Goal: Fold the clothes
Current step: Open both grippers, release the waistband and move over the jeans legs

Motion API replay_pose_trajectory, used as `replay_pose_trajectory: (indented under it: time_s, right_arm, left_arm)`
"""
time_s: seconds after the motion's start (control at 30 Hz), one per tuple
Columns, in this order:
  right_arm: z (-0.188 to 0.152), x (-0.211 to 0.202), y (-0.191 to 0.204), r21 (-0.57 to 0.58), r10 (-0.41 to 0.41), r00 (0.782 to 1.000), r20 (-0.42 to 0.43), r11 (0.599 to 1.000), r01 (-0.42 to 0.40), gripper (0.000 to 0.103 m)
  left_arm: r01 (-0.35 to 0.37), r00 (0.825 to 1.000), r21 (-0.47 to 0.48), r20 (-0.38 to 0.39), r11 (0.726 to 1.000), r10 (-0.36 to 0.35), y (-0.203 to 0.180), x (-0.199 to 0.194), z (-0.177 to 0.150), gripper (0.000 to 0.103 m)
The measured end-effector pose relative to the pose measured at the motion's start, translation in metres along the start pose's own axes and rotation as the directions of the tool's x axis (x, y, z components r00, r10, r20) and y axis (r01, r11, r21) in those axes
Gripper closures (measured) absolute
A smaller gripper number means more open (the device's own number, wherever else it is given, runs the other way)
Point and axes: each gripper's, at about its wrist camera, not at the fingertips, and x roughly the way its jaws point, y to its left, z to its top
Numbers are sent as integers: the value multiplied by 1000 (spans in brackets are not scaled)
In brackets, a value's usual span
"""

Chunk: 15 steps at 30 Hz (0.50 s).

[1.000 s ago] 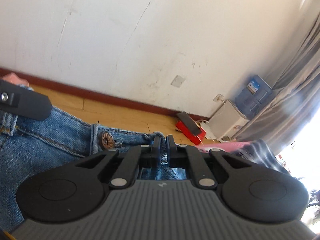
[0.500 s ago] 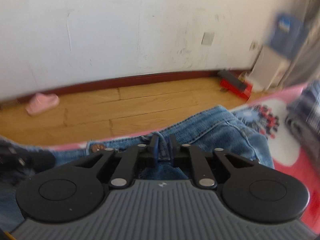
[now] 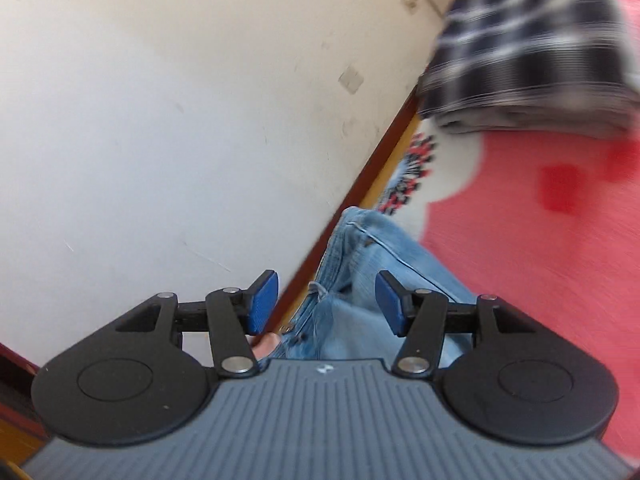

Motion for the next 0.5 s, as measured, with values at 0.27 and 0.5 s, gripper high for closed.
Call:
replay_pose_trajectory:
  time_s: [0.27, 0.5]
  right_arm:
    - [-65, -175, -28, 90, -10, 994, 104, 996, 0, 49]
    - [-162, -300, -49, 162, -103, 978, 180, 984, 74, 46]
  left_arm:
    - [5, 1000, 206, -28, 979, 1, -70, -24, -14, 51]
    - [180, 972, 455, -221, 872, -86, -180, -14, -60, 48]
